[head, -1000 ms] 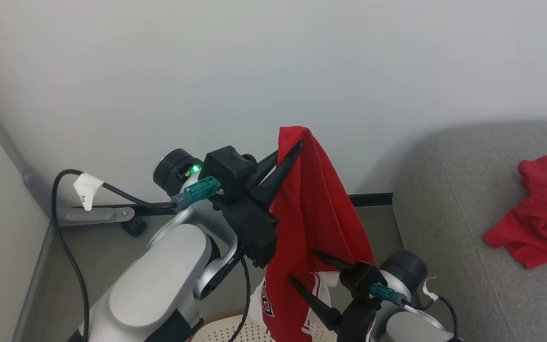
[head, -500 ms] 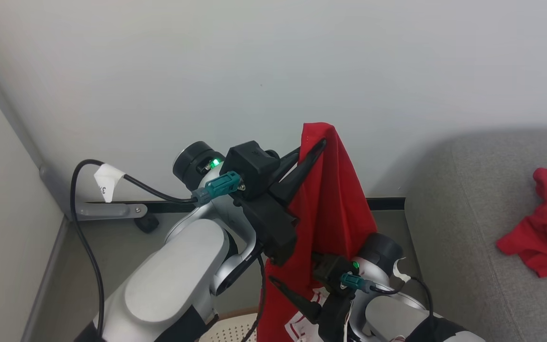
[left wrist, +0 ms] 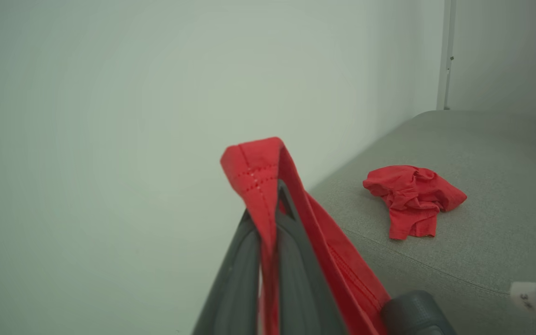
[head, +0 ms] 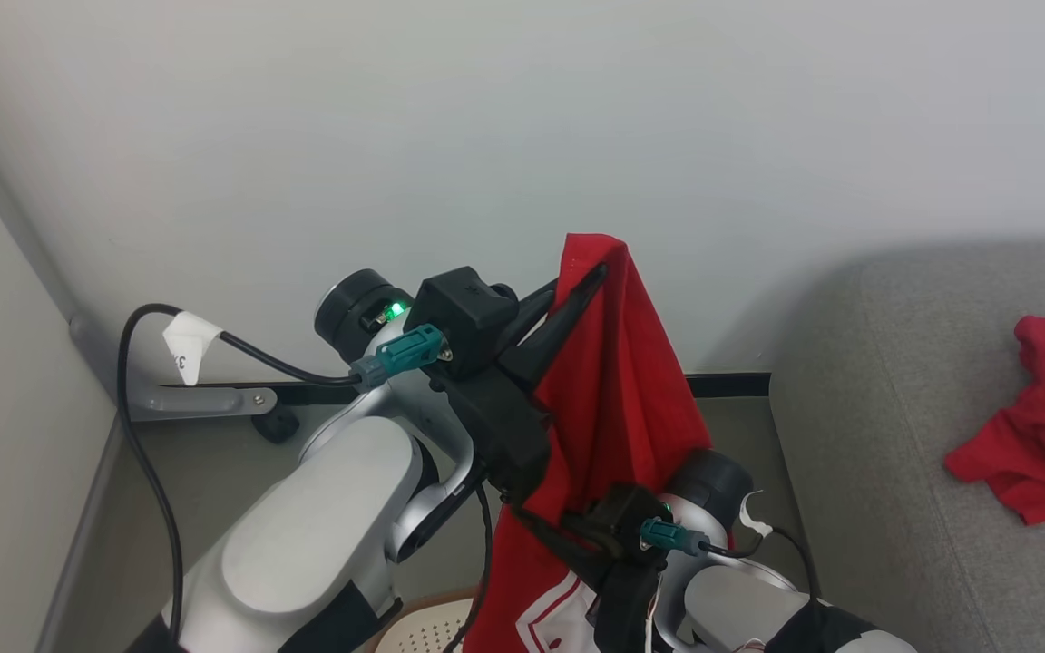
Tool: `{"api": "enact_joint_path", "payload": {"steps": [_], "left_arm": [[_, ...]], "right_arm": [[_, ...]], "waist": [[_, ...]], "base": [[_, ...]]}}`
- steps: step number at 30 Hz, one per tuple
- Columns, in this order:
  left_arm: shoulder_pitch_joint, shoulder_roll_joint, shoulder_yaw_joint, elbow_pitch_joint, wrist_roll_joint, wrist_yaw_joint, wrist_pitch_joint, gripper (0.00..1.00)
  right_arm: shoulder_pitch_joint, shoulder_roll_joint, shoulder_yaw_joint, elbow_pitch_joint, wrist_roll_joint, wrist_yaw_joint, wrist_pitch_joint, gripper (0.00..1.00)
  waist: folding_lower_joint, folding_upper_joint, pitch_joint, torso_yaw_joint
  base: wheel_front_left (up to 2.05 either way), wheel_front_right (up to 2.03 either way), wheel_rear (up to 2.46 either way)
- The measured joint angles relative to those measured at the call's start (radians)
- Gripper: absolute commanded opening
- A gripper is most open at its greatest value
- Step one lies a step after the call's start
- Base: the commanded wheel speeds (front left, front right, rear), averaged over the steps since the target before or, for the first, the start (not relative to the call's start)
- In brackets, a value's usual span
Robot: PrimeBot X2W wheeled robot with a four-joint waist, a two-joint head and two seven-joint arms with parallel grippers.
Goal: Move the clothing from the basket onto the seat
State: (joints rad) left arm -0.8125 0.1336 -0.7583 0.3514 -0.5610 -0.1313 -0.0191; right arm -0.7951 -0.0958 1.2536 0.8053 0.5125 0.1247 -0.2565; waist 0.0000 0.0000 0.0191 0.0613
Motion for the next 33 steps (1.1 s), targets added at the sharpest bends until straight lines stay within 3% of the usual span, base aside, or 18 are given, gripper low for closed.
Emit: {"api": "enact_joint_path", "payload": {"steps": [6, 15, 16, 17, 18, 19, 20, 21, 26, 33], "left_arm": [[0.009, 0.028, 0.013, 0.004, -0.002, 0.016, 0.000, 0.00], [0.077, 0.056, 0.033, 0.009, -0.012, 0.042, -0.002, 0.00], [0.085, 0.055, 0.033, 0.009, -0.016, 0.044, -0.007, 0.07], [0.091, 0.056, 0.033, 0.009, -0.018, 0.044, -0.008, 0.07], [0.096, 0.055, 0.033, 0.008, -0.019, 0.044, -0.009, 0.34], [0.103, 0.054, 0.033, 0.008, -0.019, 0.045, -0.009, 0.50], [0.109, 0.054, 0.033, 0.007, -0.023, 0.045, -0.010, 0.86], [0.113, 0.054, 0.034, 0.007, -0.033, 0.045, -0.011, 1.00], [0.151, 0.049, 0.034, 0.008, -0.049, 0.053, -0.028, 1.00], [0.191, 0.048, 0.029, -0.001, -0.054, 0.052, -0.059, 1.00]], "right_arm": [[0.009, -0.035, -0.004, -0.060, 0.045, 0.000, 0.000, 0.00], [0.056, -0.155, -0.113, -0.166, 0.091, 0.000, 0.000, 0.00], [0.059, -0.168, -0.124, -0.178, 0.095, 0.000, 0.000, 0.00], [0.066, -0.180, -0.138, -0.189, 0.100, 0.000, 0.000, 0.00], [0.072, -0.193, -0.149, -0.198, 0.104, 0.000, 0.000, 0.00], [0.075, -0.204, -0.160, -0.209, 0.105, 0.000, 0.000, 0.00], [0.078, -0.216, -0.172, -0.221, 0.105, 0.000, 0.000, 0.00], [0.079, -0.225, -0.186, -0.230, 0.105, 0.000, 0.000, 0.00], [0.089, -0.298, -0.277, -0.313, 0.097, -0.003, 0.000, 0.00], [0.089, -0.382, -0.366, -0.404, 0.055, -0.041, 0.000, 0.00]], "waist": [[0.0000, 0.0000, 0.004, -0.025], [0.0000, 0.0000, 0.013, -0.081], [0.0000, 0.0000, 0.014, -0.087], [0.0000, 0.0000, 0.015, -0.093], [0.0000, 0.0000, 0.016, -0.099], [0.0000, 0.0000, 0.017, -0.105], [0.0000, 0.0000, 0.018, -0.110], [0.0000, 0.0000, 0.020, -0.116], [0.0000, 0.0000, 0.028, -0.155], [0.0000, 0.0001, 0.033, -0.199]], "base": [[0.00, 0.00, 0.00], [0.00, 0.00, 0.00], [0.00, 0.00, 0.00], [0.00, 0.00, 0.00], [0.00, 0.00, 0.00], [0.00, 0.00, 0.00], [0.00, 0.00, 0.00], [0.00, 0.00, 0.00], [0.00, 0.00, 0.00], [0.00, 0.00, 0.00]]}}
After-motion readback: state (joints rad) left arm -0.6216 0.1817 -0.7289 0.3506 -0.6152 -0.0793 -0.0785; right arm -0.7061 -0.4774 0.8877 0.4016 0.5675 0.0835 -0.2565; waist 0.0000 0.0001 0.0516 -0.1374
